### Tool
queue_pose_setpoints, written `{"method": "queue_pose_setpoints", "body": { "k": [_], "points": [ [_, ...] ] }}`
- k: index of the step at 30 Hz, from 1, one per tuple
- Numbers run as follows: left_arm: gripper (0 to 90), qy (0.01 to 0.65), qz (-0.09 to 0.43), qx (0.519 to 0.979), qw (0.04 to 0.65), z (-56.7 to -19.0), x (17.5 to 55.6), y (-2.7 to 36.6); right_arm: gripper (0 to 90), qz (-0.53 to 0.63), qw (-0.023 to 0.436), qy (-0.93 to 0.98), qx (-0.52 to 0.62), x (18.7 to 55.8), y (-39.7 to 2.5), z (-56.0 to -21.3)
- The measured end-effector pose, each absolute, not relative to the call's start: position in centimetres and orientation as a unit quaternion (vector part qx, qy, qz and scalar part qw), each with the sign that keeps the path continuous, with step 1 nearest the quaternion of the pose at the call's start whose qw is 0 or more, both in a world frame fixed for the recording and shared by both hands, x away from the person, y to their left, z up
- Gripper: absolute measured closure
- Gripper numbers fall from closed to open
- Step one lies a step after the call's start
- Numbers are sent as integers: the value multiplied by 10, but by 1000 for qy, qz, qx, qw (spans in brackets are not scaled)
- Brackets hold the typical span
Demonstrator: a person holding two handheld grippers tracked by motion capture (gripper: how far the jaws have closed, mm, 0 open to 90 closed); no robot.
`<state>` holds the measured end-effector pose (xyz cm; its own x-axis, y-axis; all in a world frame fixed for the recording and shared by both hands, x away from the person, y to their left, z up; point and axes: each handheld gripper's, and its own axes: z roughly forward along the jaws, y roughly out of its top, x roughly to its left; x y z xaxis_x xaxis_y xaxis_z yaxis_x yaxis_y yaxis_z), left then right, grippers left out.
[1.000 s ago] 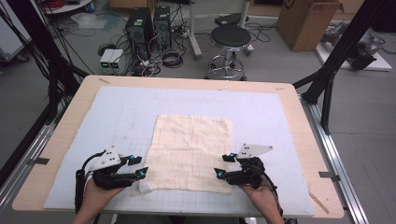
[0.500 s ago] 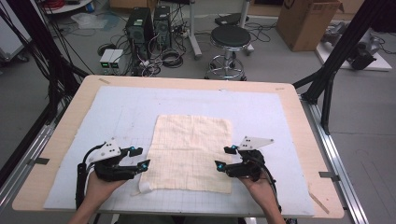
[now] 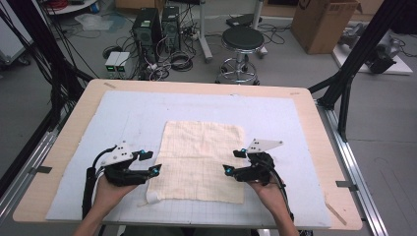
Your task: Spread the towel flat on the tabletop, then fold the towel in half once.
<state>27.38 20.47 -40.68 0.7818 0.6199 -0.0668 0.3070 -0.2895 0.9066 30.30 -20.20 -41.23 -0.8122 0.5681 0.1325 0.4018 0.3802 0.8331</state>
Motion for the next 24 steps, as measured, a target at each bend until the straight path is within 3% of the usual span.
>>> {"method": "queue_pose_setpoints", "body": {
  "k": [24],
  "points": [
    [420, 308, 145, 799, 495, -404, 294, 200, 292, 454, 95, 831, 306, 320, -198, -408]
  ]
}}
